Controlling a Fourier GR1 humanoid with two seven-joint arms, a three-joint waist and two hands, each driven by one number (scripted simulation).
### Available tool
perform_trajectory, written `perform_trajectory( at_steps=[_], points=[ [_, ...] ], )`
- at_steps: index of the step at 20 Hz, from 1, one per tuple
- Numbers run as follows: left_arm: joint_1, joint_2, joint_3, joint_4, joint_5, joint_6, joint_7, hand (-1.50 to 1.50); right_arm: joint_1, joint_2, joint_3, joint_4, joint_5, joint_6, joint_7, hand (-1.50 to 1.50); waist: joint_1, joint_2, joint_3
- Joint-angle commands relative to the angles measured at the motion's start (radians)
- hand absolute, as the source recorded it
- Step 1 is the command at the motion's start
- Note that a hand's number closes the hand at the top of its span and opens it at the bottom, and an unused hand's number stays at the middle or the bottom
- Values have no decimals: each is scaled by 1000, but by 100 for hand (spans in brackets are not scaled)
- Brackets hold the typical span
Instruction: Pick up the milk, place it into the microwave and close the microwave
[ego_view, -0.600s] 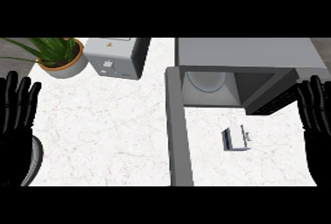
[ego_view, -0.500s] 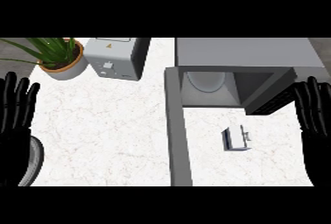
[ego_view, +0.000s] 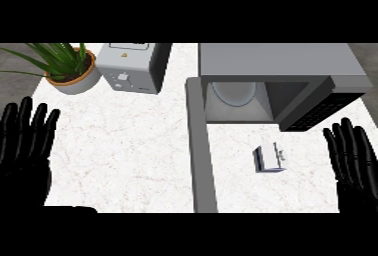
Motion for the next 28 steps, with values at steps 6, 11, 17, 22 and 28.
perform_trajectory(
  at_steps=[6,11,17,22,28],
  points=[
    [227,-33,-90,-86,39,-32,-82,-150,168,11,69,12,14,-31,-83,-150,1,-1,2],
    [360,-27,-82,-36,62,-125,-231,-150,128,0,10,138,-14,-32,-150,-150,5,0,1],
    [403,4,-86,-49,89,-129,-272,-150,73,11,37,279,-72,-75,-196,-150,6,0,2],
    [490,-28,-180,-90,17,-110,-313,-150,45,12,-30,490,-90,-86,-379,-150,8,0,2],
    [436,-33,-173,-42,-3,-73,-307,-150,11,12,-48,716,-115,-184,-542,-150,3,1,2]
  ],
)
